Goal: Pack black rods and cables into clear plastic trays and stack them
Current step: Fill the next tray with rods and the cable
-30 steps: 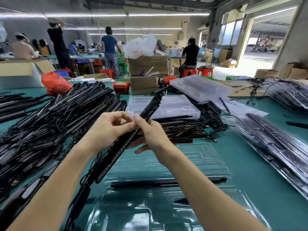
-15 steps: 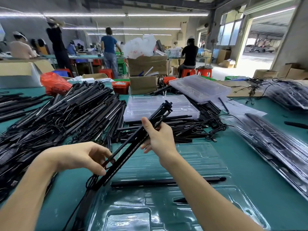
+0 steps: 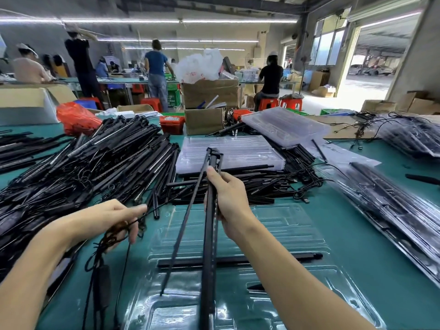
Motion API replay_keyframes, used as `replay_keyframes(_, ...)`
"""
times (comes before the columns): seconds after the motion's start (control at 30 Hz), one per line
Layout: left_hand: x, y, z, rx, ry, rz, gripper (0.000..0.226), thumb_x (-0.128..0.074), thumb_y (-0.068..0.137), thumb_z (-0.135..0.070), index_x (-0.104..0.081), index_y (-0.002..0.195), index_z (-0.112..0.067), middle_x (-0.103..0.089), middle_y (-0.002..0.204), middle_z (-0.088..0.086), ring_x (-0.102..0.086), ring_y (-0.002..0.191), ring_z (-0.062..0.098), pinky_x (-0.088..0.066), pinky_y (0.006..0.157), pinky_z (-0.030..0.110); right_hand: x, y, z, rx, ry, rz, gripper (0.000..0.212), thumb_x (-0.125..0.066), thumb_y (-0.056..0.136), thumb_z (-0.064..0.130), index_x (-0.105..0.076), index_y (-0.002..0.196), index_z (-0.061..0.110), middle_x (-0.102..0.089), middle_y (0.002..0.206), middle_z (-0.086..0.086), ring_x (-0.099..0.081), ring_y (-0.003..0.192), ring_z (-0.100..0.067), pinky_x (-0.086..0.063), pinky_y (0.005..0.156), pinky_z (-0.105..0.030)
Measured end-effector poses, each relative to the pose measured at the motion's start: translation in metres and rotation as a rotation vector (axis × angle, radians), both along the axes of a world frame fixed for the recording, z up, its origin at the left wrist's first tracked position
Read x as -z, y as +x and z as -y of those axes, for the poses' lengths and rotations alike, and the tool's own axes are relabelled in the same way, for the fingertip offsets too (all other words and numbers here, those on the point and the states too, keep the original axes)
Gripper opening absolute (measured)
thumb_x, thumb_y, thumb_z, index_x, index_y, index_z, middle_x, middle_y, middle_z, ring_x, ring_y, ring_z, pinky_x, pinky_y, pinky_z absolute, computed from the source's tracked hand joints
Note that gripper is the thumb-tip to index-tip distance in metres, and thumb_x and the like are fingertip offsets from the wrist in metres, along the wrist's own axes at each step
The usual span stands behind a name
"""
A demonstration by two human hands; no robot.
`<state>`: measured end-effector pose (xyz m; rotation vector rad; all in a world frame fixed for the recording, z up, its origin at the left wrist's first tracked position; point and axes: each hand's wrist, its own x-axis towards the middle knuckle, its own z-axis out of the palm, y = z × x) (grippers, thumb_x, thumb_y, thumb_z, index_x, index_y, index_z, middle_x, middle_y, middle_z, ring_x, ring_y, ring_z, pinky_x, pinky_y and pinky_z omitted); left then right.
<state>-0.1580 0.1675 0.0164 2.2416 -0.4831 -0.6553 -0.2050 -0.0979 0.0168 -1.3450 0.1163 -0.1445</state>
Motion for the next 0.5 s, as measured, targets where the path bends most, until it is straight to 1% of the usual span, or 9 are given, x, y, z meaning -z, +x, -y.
replay_keyframes(0.07,0.004,-0.001,-0.005,0.053,-0.087,0.038,0.055,-0.072,0.072,-0.064,-0.072,0.076,-0.008,-0.061,0.066,0.007,-0.055,0.063,0.017,-0.045,0.062,0.021,-0.005,-0.001,0.002,-0.045,0.031,0.071,0.028,-0.059,0.1,0.039,-0.059,0.082,0.018,-0.053,0.06,0.001,-0.048,0.049,-0.012,-0.042,0.049,-0.023)
replay_keyframes(0.13,0.006,-0.004,-0.006,0.096,-0.153,0.001,0.033,-0.081,0.071,-0.041,-0.075,0.086,-0.013,-0.068,0.084,0.012,-0.058,0.076,0.016,-0.046,0.071,0.021,-0.012,-0.002,0.005,-0.08,0.094,0.106,0.025,-0.055,0.102,0.037,-0.058,0.087,0.018,-0.057,0.065,0.003,-0.054,0.055,-0.011,-0.048,0.057,-0.023)
replay_keyframes(0.17,0.008,-0.004,-0.004,0.1,-0.169,-0.025,0.027,-0.082,0.072,-0.031,-0.076,0.091,-0.013,-0.069,0.087,0.014,-0.059,0.079,0.017,-0.047,0.073,0.021,-0.015,-0.003,0.006,-0.09,0.127,0.106,0.026,-0.052,0.103,0.037,-0.059,0.092,0.016,-0.059,0.07,0.002,-0.056,0.059,-0.011,-0.05,0.059,-0.024)
replay_keyframes(0.23,0.011,-0.002,0.0,0.077,-0.191,-0.019,0.02,-0.08,0.075,-0.017,-0.076,0.094,-0.014,-0.064,0.081,0.011,-0.056,0.076,0.018,-0.046,0.072,0.023,-0.023,-0.006,0.002,-0.133,0.212,0.082,0.039,-0.047,0.104,0.041,-0.061,0.109,0.004,-0.07,0.087,-0.009,-0.065,0.071,-0.018,-0.057,0.069,-0.031)
replay_keyframes(0.3,0.014,0.001,0.007,0.032,-0.181,0.074,0.015,-0.078,0.08,-0.007,-0.076,0.091,-0.016,-0.062,0.078,0.011,-0.054,0.073,0.019,-0.043,0.071,0.027,-0.03,-0.01,-0.003,-0.242,0.307,0.02,0.057,-0.041,0.105,0.045,-0.049,0.134,-0.004,-0.071,0.111,-0.022,-0.072,0.085,-0.03,-0.062,0.073,-0.04)
replay_keyframes(0.37,0.018,0.006,0.011,-0.024,-0.09,0.242,0.021,-0.073,0.085,0.004,-0.076,0.085,-0.017,-0.066,0.075,0.012,-0.056,0.068,0.019,-0.044,0.067,0.03,-0.035,-0.018,-0.007,-0.354,0.312,-0.057,0.066,-0.035,0.106,0.049,-0.039,0.142,-0.006,-0.072,0.104,-0.025,-0.074,0.079,-0.034,-0.061,0.061,-0.037)
replay_keyframes(0.4,0.02,0.01,0.012,-0.061,-0.034,0.327,0.024,-0.072,0.084,0.006,-0.075,0.083,-0.017,-0.069,0.074,0.013,-0.058,0.067,0.021,-0.046,0.066,0.031,-0.036,-0.021,-0.009,-0.4,0.289,-0.087,0.067,-0.034,0.106,0.05,-0.043,0.139,-0.008,-0.074,0.095,-0.022,-0.074,0.071,-0.031,-0.06,0.057,-0.033)
replay_keyframes(0.43,0.022,0.013,0.012,-0.105,0.021,0.4,0.024,-0.072,0.084,0.006,-0.074,0.082,-0.018,-0.07,0.075,0.012,-0.06,0.067,0.022,-0.048,0.067,0.032,-0.038,-0.024,-0.009,-0.45,0.271,-0.106,0.067,-0.033,0.106,0.051,-0.053,0.129,-0.009,-0.074,0.087,-0.018,-0.072,0.065,-0.027,-0.058,0.053,-0.03)
replay_keyframes(0.5,0.029,0.02,0.009,-0.219,0.131,0.519,0.027,-0.072,0.084,0.002,-0.072,0.079,-0.024,-0.068,0.069,0.003,-0.06,0.065,0.02,-0.048,0.068,0.033,-0.042,-0.029,-0.009,-0.548,0.274,-0.102,0.066,-0.034,0.106,0.05,-0.074,0.092,-0.002,-0.073,0.076,-0.01,-0.066,0.052,-0.018,-0.051,0.045,-0.023)
